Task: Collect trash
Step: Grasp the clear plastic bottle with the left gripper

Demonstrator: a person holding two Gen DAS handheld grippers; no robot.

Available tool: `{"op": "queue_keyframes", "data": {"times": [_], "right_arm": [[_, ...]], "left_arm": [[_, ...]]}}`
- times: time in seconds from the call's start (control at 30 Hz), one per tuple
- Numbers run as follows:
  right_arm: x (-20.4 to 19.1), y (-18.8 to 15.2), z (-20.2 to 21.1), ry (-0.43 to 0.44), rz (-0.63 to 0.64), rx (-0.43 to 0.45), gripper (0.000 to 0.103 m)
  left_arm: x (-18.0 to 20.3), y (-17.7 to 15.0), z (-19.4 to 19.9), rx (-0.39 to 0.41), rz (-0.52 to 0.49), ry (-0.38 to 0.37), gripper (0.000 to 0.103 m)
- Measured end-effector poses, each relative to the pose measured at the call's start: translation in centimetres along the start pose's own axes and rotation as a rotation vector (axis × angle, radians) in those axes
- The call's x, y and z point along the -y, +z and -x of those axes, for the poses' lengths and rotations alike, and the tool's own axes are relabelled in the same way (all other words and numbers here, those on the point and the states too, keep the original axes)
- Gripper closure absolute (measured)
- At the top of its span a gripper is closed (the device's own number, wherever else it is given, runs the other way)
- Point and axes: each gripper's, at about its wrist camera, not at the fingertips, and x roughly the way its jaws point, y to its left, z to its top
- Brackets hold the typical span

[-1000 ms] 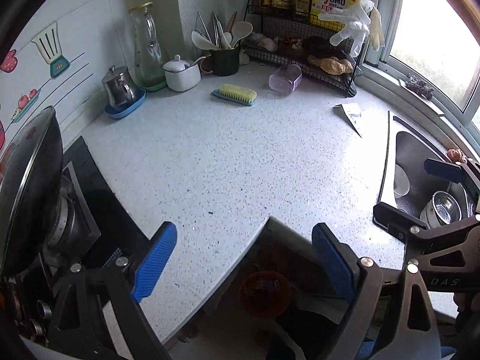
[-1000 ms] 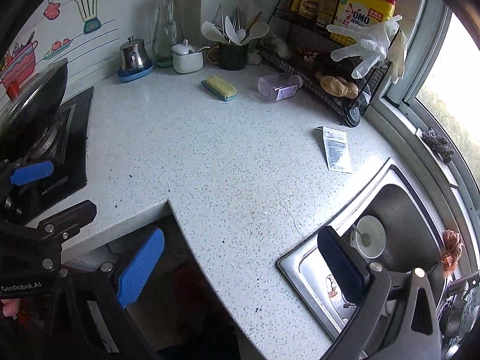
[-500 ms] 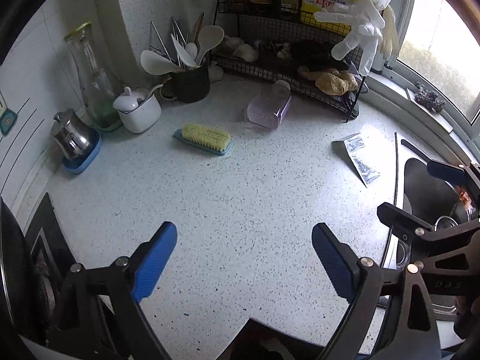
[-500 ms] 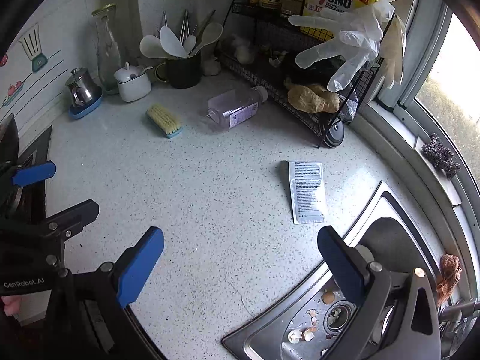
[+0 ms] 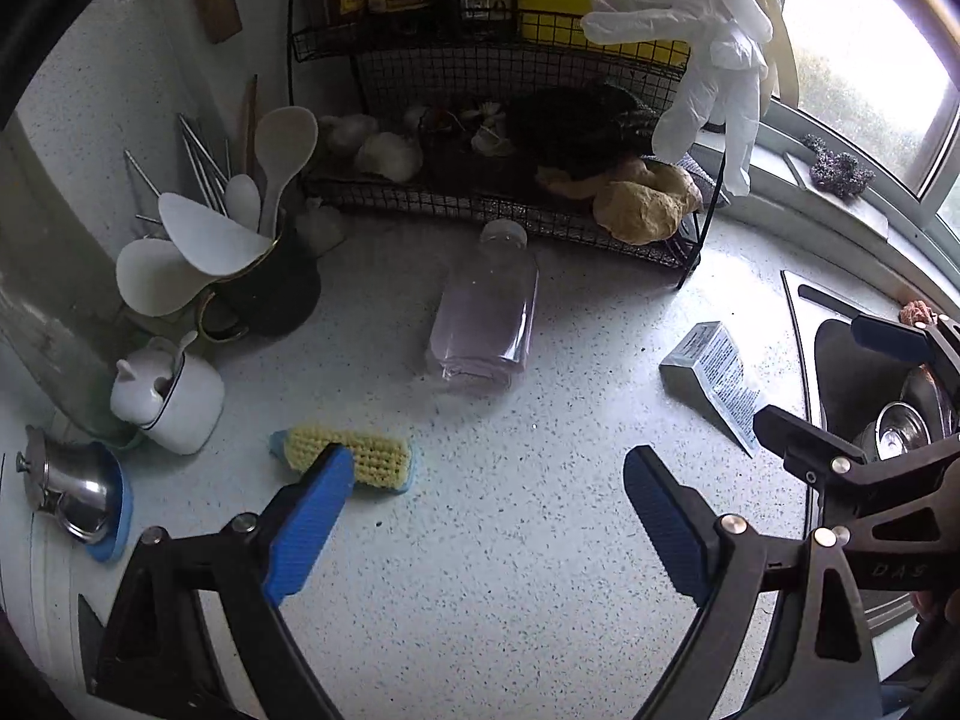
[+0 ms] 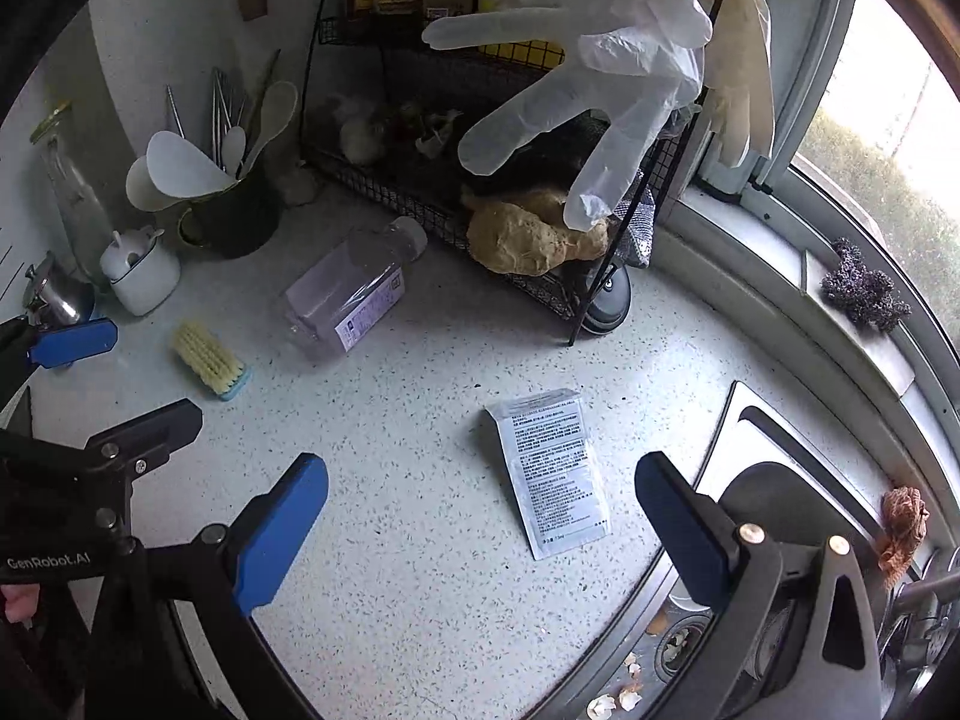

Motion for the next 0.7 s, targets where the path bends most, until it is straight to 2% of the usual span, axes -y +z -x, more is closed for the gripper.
{"op": "queue_keyframes", "data": {"times": [0.1,0.33,0.7], "right_arm": [[0.3,1.1,-1.6,-0.014,-0.021,-0.018,0.001],[1.7,2.6,-6.2,-0.053,-0.094,-0.099,0.001],[2.5,4.1,-10.0,-0.092,-0.147,-0.134,0.001]], "left_arm": [[-0.5,1.7,-2.1,-0.019,-0.019,-0.037,0.013],[-0.5,4.7,-7.9,-0.082,-0.101,-0.068,0.013],[-0.7,7.9,-14.9,-0.152,-0.190,-0.125,0.013]]}}
